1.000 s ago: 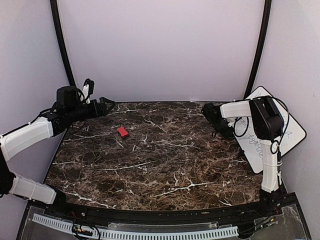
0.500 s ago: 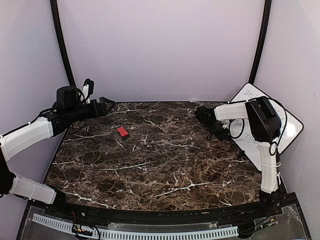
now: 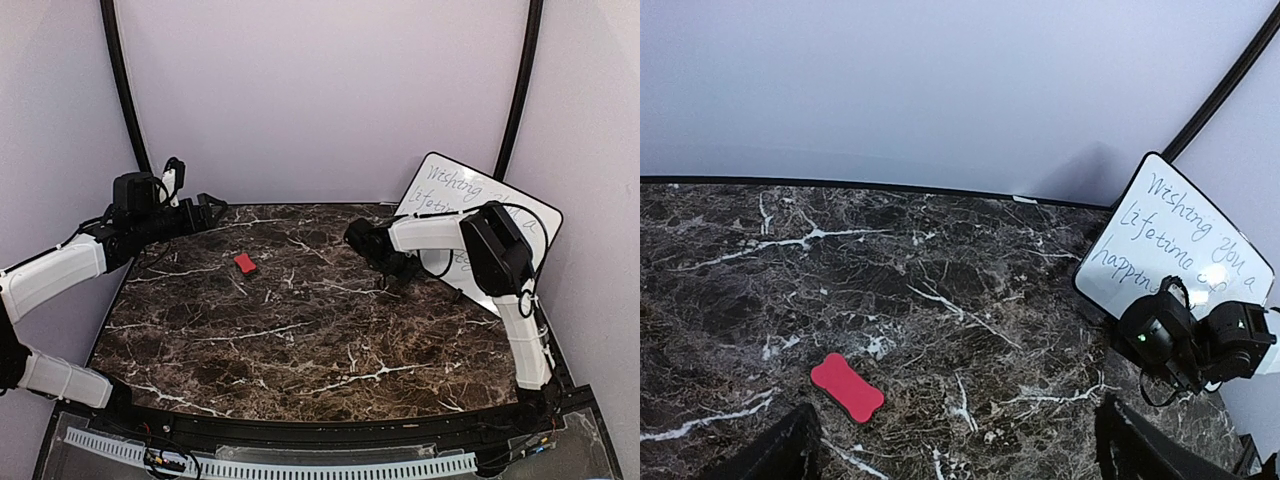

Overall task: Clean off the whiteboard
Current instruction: Move the whiteboard to the center of the board.

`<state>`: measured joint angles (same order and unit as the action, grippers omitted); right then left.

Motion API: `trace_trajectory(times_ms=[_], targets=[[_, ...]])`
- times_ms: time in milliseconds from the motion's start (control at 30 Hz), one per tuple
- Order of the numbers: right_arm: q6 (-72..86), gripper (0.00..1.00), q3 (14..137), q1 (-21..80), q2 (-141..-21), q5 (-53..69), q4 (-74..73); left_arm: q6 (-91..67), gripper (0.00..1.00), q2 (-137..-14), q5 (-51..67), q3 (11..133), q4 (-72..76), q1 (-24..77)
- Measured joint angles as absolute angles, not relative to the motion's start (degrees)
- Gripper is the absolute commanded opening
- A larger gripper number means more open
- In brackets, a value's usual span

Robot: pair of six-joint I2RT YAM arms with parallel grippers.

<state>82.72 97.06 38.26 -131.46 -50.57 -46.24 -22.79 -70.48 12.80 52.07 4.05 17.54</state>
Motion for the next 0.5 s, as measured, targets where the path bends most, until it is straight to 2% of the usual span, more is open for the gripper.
trace_trajectory(times_ms=[167, 500], targets=[[79.64, 0.0, 102.39, 42.35, -134.74, -51.11, -45.58, -22.94, 0.99, -70.15, 10.57, 52.07, 3.22, 17.54], [73.36, 0.0, 111.53, 50.26, -139.96, -50.35, -43.0, -23.14, 0.99, -69.52, 7.7, 52.07, 3.05, 17.54]])
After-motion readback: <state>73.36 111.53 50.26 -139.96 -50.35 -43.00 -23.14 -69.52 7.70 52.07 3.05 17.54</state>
